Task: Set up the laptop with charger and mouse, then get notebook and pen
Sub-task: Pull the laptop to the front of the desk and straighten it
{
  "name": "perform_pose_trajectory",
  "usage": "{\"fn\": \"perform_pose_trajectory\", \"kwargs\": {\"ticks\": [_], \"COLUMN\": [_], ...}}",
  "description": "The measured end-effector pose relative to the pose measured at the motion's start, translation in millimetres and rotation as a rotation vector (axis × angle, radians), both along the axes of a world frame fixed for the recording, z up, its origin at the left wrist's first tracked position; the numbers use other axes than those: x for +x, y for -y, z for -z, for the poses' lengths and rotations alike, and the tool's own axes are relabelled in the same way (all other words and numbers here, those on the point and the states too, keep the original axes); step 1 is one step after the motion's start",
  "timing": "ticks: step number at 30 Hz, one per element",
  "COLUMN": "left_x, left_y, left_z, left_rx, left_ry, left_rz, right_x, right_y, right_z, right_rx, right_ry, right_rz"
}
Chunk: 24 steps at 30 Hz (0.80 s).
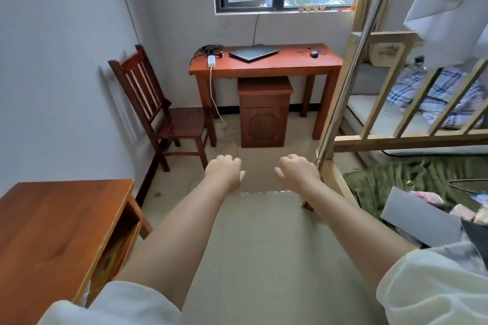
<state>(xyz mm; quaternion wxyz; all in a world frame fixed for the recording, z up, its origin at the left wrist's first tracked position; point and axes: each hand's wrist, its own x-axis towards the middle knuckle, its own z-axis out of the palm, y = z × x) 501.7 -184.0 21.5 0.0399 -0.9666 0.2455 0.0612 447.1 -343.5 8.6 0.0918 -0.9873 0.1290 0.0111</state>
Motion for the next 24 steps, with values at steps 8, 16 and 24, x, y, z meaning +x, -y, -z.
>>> {"fn": "perform_pose_trajectory", "kwargs": {"ticks": [8, 16, 24], "left_x": [196.2, 417.9, 614.0], "left_y": [65.9, 138.2, 210.5], "left_z": [-22.3, -16.8, -19.1], "left_rx": [-0.013, -0.006, 0.010], "left_ry": [0.027, 0.045, 0.055], "left_rz": [-0.059, -0.014, 0.046], "right_x": [195.9, 414.7, 593.0], "right_y": [79.6, 146.9, 230.5], "right_z": [-22.5, -16.8, -16.0], "right_rx": [-0.010, -0.028, 0.026], "right_ry": [0.035, 0.081, 0.066], "right_rz": [0.007, 0.024, 0.128]}}
